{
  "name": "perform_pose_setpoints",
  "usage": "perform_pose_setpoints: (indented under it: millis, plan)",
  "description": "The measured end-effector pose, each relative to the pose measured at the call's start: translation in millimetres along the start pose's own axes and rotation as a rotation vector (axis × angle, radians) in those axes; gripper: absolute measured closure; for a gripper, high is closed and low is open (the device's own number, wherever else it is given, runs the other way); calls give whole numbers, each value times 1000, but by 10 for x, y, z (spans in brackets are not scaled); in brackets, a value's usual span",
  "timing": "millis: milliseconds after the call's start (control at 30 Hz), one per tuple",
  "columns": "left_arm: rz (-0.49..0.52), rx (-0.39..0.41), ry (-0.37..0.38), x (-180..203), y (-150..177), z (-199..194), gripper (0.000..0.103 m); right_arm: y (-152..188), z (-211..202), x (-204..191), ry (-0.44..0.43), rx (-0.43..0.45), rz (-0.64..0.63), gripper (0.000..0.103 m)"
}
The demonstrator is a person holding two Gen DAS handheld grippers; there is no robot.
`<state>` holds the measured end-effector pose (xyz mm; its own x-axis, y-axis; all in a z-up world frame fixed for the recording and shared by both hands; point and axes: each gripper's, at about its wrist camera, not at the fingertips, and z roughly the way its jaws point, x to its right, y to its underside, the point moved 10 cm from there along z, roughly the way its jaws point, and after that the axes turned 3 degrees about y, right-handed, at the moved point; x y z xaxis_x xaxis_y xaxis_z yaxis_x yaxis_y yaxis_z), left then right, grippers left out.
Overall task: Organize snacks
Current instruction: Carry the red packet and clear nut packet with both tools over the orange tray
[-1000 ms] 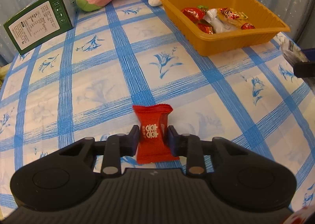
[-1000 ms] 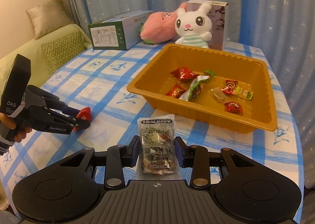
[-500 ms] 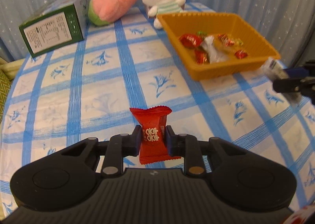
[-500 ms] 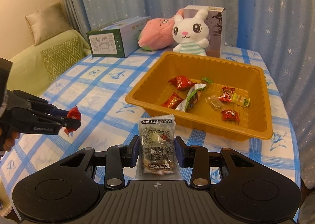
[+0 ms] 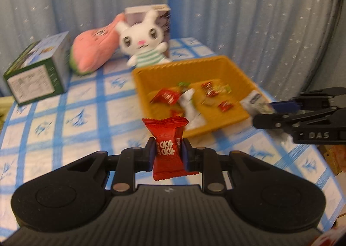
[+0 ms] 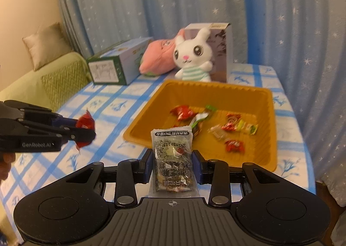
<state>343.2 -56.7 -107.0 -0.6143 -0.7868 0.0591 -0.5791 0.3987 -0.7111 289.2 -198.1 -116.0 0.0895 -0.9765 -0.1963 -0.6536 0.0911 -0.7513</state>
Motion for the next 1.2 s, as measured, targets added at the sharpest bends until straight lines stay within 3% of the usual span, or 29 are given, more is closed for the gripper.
perform_pose_setpoints:
  millis: [300,600,1200]
  plan:
    - [23,17,52,471,-470,331,80,-273,8,413,32,32,63,65]
    - [17,5,68,673,-744,690,80,-463,140,844,77,40,129,65]
    - [-55,-121,57,741,-664,1427,80,-496,323,1255,99,24,207,65]
